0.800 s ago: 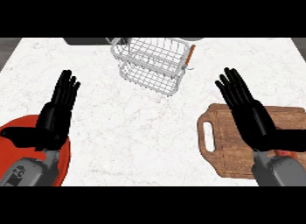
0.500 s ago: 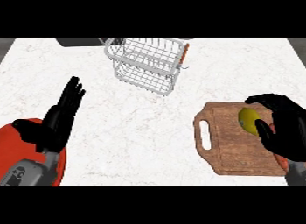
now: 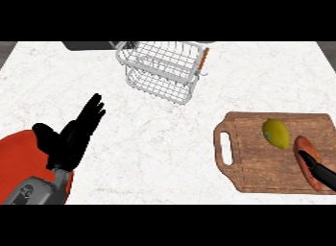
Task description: Pick the lemon from the cutting board and place it in the tiered basket
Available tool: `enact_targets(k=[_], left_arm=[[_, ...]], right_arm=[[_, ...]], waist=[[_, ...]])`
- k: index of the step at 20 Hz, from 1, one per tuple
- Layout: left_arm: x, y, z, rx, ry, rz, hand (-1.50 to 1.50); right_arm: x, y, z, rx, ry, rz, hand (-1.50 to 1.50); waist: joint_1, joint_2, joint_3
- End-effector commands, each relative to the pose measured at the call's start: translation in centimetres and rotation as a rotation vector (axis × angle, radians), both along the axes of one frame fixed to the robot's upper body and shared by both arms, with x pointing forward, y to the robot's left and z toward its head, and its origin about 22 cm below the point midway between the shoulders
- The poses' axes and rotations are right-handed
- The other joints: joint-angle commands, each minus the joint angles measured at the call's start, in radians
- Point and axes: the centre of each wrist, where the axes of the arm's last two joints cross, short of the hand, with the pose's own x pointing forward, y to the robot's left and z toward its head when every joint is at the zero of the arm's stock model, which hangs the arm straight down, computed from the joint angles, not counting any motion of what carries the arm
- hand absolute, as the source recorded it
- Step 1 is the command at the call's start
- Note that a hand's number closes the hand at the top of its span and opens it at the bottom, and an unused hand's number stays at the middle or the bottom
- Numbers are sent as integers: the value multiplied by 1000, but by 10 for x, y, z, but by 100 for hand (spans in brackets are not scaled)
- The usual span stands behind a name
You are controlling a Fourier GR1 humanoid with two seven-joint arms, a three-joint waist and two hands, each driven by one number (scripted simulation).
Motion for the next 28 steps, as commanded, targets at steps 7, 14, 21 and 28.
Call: enact_targets(k=[7, 14, 21, 28], left_arm=[[2, 10, 2, 7, 23, -22, 0], [19, 1, 18, 2, 19, -39, 0], [26, -9, 22, -7, 6, -67, 0], [19, -29, -1, -4, 28, -49, 0]], right_arm=[[-63, -1, 25, -429, 312, -185, -150], [-81, 16, 57, -546, 545, -331, -150], [-71, 78, 96, -521, 700, -331, -150], [-26, 125, 95, -620, 874, -447, -150]], waist=[[17, -2, -9], [29, 7, -13], [45, 7, -8], [54, 6, -5]])
